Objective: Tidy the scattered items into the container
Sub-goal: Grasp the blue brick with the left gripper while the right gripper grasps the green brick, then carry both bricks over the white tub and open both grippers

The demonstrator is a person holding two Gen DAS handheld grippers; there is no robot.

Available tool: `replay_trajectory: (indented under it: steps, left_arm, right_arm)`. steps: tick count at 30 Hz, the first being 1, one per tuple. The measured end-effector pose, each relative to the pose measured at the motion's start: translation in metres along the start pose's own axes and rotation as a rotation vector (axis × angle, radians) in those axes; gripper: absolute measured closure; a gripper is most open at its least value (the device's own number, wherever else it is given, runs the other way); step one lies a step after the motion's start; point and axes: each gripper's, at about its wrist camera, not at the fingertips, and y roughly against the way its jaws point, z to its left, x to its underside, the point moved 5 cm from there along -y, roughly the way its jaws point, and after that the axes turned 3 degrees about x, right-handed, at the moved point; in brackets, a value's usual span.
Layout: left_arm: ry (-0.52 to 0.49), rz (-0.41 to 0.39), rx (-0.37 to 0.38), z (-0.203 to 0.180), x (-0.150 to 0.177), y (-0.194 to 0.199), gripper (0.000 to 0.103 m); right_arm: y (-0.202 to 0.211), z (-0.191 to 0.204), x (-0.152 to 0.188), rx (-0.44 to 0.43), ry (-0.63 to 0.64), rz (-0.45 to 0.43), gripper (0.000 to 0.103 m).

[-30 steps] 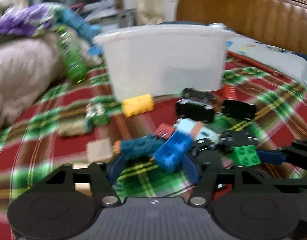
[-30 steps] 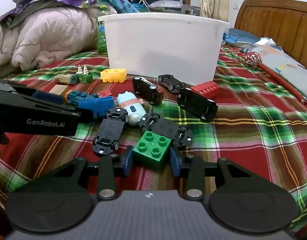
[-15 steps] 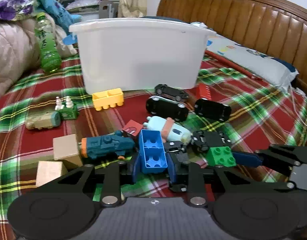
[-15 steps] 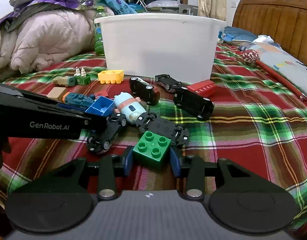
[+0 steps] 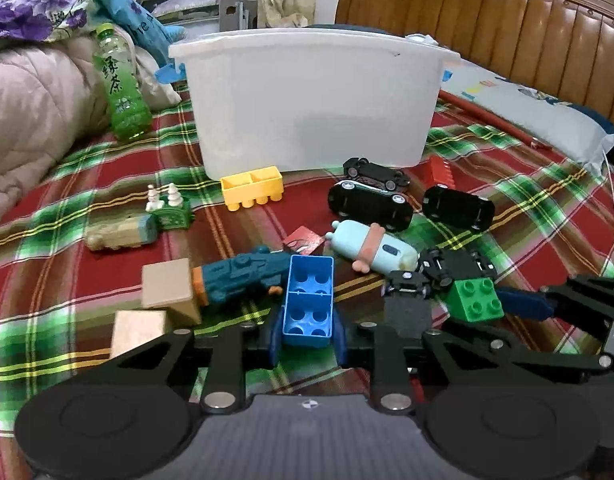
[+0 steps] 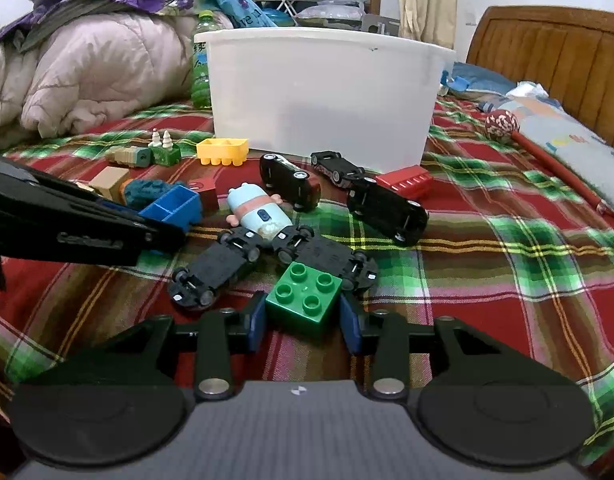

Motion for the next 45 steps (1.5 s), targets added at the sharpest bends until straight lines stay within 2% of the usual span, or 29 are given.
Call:
replay_trajectory:
  steps: [7,16,24,35,39,45]
  left_arm:
    - [0.026,-0.034,0.015,0.000,-0.011,0.017,0.075]
    - [0.018,-0.088,0.023,-0.008,-0.048,0.037,0.075]
    - [0.004,-0.157,0.028,-0.010,-0.094,0.053,0.075]
    - [-0.013,-0.229,0.003,0.001,-0.168,0.052,0.075]
    - [0.009,-0.260,0.002,0.009,-0.193,0.043,0.075]
    - [-0.002,-0.257,-0.007,0.015,-0.223,0.020,0.075]
  right_arm:
    - [0.011,0.000,-0.010,0.006,0.005,-0.033,0.061]
    - [0.020,-0.008,-0.038,0.014,0.003,-0.033,0.062]
    - [0.029,-0.016,-0.086,0.022,0.007,-0.087,0.062]
    - [0.018,-0.040,-0.162,0.039,-0.013,-0.178,0.062]
    - [0.004,-0.046,-0.185,0.040,-0.021,-0.202,0.062]
    - [-0.019,-0.050,-0.211,0.041,-0.030,-0.215,0.062]
